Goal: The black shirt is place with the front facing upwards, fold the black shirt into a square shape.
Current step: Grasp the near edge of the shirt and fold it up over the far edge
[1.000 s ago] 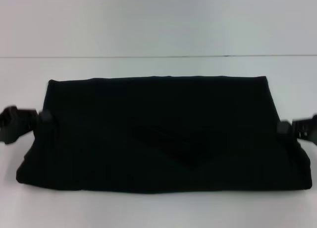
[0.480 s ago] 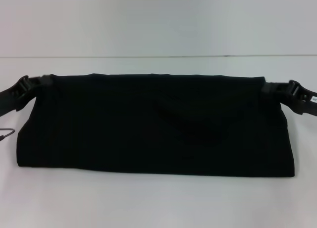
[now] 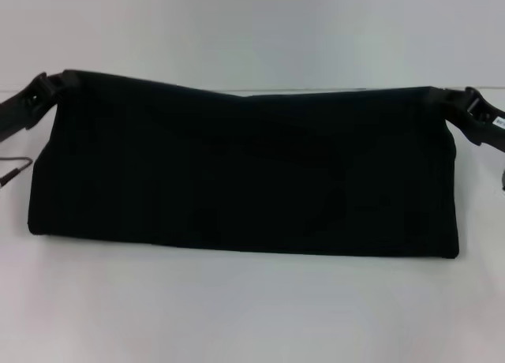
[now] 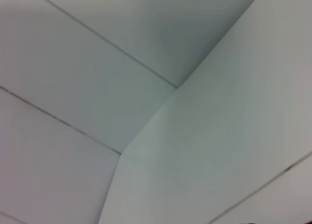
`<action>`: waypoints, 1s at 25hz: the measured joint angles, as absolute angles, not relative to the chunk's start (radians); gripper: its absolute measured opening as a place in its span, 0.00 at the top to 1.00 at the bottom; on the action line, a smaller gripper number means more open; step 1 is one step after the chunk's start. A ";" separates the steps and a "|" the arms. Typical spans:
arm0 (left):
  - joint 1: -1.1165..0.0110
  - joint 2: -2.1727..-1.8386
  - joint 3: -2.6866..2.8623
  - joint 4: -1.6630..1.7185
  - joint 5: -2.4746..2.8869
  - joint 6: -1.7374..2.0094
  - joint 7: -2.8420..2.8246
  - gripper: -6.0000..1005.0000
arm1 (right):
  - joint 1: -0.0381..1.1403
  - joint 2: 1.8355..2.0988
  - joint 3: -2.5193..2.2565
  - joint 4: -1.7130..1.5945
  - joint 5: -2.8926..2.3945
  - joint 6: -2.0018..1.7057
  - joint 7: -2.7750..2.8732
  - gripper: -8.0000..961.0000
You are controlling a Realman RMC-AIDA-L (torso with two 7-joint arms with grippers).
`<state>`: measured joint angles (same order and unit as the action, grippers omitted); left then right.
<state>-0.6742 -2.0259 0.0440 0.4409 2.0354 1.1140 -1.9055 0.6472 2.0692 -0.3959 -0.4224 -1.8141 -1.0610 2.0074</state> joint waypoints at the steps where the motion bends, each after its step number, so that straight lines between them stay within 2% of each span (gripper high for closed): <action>1: -0.679 -2.028 0.044 0.441 2.031 1.099 -1.895 0.95 | 0.652 2.073 -0.396 -0.422 -1.810 -1.045 2.005 0.94; 17: -0.776 -2.094 0.046 0.420 1.943 0.799 -1.650 0.94 | 0.764 2.093 -0.399 -0.333 -1.796 -0.796 1.877 0.93; 25: -0.809 -2.105 0.047 0.348 1.842 0.722 -1.482 0.93 | 0.785 2.097 -0.400 -0.278 -1.691 -0.744 1.706 0.92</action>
